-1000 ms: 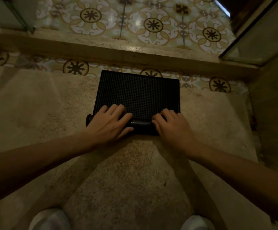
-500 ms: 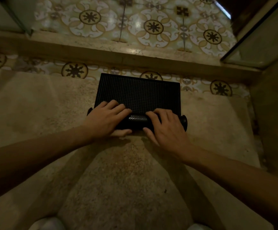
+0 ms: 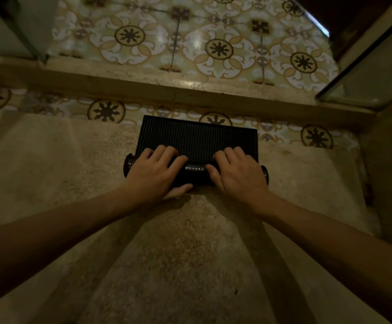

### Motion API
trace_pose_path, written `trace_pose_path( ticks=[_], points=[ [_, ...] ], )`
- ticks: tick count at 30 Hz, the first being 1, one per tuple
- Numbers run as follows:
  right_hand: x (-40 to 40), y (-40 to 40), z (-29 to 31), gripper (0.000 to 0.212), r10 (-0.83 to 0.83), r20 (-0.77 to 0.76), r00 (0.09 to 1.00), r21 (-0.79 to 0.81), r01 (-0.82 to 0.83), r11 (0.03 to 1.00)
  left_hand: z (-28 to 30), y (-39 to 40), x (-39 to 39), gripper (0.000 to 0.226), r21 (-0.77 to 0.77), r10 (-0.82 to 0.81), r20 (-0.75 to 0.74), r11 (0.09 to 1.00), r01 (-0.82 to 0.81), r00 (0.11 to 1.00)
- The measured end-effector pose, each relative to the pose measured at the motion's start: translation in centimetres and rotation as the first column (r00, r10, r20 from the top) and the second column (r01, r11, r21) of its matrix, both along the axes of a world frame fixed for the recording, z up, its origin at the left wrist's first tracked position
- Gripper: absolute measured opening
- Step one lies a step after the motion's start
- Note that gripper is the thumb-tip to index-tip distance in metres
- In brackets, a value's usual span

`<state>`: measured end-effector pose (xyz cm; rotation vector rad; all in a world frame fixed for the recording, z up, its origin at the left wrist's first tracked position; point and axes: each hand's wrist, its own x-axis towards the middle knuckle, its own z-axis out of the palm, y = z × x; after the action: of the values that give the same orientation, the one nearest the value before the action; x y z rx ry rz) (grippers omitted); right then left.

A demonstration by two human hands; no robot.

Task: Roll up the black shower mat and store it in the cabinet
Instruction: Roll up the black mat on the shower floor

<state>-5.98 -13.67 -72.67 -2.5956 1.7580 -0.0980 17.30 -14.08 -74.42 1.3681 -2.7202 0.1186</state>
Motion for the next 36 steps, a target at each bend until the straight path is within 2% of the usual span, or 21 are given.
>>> trace_pose_path(
  ticks=[2,5,8,11,15,17,23,27,31,33,36],
  points=[
    [0.3,0.1,0.0,0.045,-0.039,-0.024,0.999,-0.083,0.037,0.996,0.1,-1.0,-0.1,0.068,0.008,0.006,0.045,1.0,-0.006,0.999],
    [0.5,0.2,-0.6,0.036,-0.056,0.009,0.998,-0.155,0.056,0.986,0.7,-2.9,-0.6,0.071,0.046,0.007,0.02,0.999,-0.008,1.0],
    [0.1,-0.6,-1.0,0.036,-0.028,0.018,0.999,-0.157,0.031,0.987,1.1,-4.6,-0.5,0.07,0.07,-0.007,-0.037,0.998,0.009,0.999],
    [0.1,-2.5,-0.7,0.036,-0.047,0.002,0.999,-0.123,0.047,0.991,1.1,-5.0,-0.9,0.071,0.02,0.014,-0.075,1.0,-0.012,0.997],
    [0.2,-4.5,-0.4,0.035,-0.059,0.037,0.998,-0.084,0.062,0.995,0.3,-3.0,-2.0,0.053,-0.011,0.113,-0.154,0.993,-0.116,0.982],
    [0.1,-4.7,-0.5,0.034,-0.059,0.056,0.997,-0.088,0.063,0.994,-0.2,-2.5,-1.8,0.052,0.007,0.13,-0.185,0.991,-0.131,0.974],
    [0.4,-4.4,-0.8,0.029,-0.08,0.059,0.995,-0.199,0.091,0.976,-0.1,-4.6,-2.2,0.053,-0.045,0.124,-0.13,0.99,-0.131,0.984],
    [0.3,-4.0,-1.5,0.036,-0.088,0.1,0.991,-0.146,0.102,0.984,0.6,-6.6,-2.4,0.049,-0.035,0.139,-0.14,0.989,-0.145,0.98],
    [0.5,-6.0,-1.0,0.038,-0.129,0.054,0.99,-0.124,0.135,0.983,0.9,-7.9,-2.8,0.047,-0.015,0.119,-0.144,0.992,-0.123,0.982],
    [0.7,-6.9,-0.9,0.039,-0.132,0.049,0.99,-0.122,0.137,0.983,0.8,-8.0,-2.6,0.052,-0.023,0.125,-0.12,0.991,-0.129,0.985],
    [0.5,-7.4,-0.9,0.041,-0.141,0.065,0.988,-0.122,0.148,0.981,0.5,-7.8,-2.0,0.073,-0.012,0.108,-0.047,0.994,-0.108,0.993]
  ],
)
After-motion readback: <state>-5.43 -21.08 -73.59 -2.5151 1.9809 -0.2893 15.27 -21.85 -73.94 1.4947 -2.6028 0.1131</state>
